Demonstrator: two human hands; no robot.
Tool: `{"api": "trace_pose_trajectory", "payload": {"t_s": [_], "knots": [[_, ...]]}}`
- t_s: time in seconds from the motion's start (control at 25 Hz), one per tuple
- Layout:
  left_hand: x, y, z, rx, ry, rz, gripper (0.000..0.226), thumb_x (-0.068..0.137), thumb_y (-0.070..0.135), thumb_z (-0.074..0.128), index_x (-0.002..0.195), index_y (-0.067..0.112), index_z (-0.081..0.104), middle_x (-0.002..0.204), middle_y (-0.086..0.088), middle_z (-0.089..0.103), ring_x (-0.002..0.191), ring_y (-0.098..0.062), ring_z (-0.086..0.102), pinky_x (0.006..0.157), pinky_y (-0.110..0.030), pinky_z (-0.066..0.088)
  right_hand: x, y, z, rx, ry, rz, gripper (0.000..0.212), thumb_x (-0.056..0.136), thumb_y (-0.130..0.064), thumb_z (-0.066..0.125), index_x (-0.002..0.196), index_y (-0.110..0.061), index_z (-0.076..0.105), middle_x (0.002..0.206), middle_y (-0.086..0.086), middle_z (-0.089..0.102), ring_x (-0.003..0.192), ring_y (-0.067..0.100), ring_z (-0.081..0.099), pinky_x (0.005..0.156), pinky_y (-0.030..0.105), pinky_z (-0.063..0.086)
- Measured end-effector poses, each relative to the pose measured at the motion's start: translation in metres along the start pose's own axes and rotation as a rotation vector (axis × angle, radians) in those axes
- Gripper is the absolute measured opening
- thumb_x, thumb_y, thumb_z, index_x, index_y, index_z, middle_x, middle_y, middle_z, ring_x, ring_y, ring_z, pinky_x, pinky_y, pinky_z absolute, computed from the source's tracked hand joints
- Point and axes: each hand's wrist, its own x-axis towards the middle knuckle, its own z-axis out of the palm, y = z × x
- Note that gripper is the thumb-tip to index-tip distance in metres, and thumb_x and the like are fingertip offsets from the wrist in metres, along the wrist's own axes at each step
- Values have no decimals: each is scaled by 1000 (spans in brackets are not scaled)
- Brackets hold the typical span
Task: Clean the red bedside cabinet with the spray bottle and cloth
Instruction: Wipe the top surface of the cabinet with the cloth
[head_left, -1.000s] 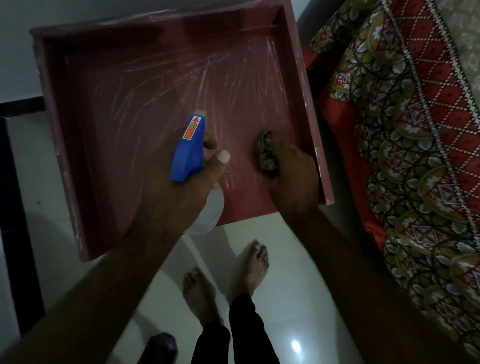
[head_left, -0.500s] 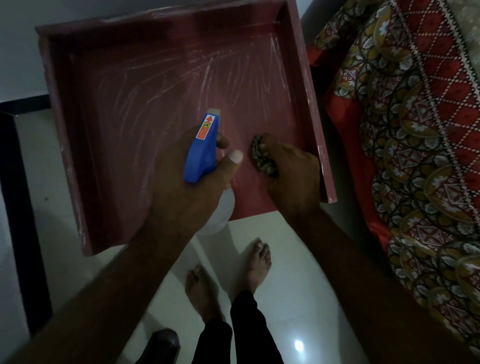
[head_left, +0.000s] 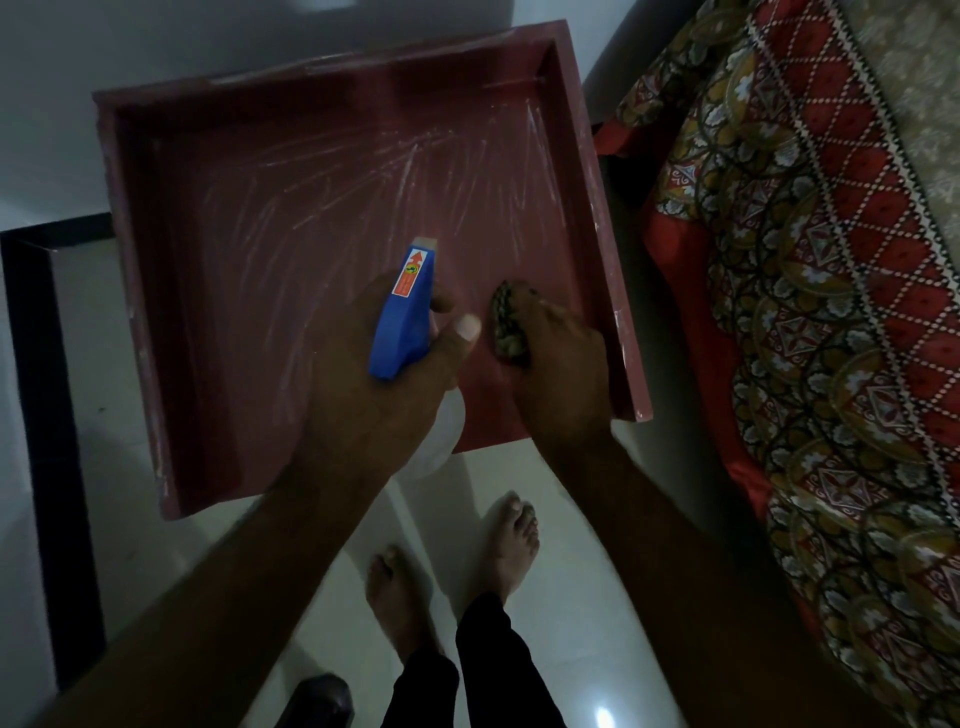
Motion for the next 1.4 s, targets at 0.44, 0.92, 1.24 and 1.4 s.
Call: {"api": "trace_pose_trajectory", "payload": {"t_s": [0.44,0.92,1.24,1.4], "knots": [[-8,-7,-10,-62,-11,-1,19,92,42,72,105,35,60,83,-5,69,73,-20,73,69,-21,58,15,-16,5,-83,56,84,80,79,3,72,151,-19,44,139,8,62,129,28,57,103,46,45],[-11,-8,-31,-81,-3,-24,27,90,39,74,105,19,64,85,-2,70,72,-13,73,71,-12,53,39,-22,-8,-65,66,84,76,78,6,70,148,-13,49,135,14,65,124,34,61,101,54,51],[2,-6,-35,-67,-38,16,41,83,56,69,103,19,65,84,1,71,73,-15,72,78,-22,56,26,-29,-13,-67,44,118,85,77,12,68,153,-16,43,141,11,60,129,29,56,105,50,48],[10,-4,-34,-82,-50,23,30,90,45,72,107,22,63,76,-5,71,68,-22,73,74,-34,61,56,-27,-9,-84,24,112,84,79,5,68,155,-19,42,146,9,57,135,28,52,108,51,44]]}}
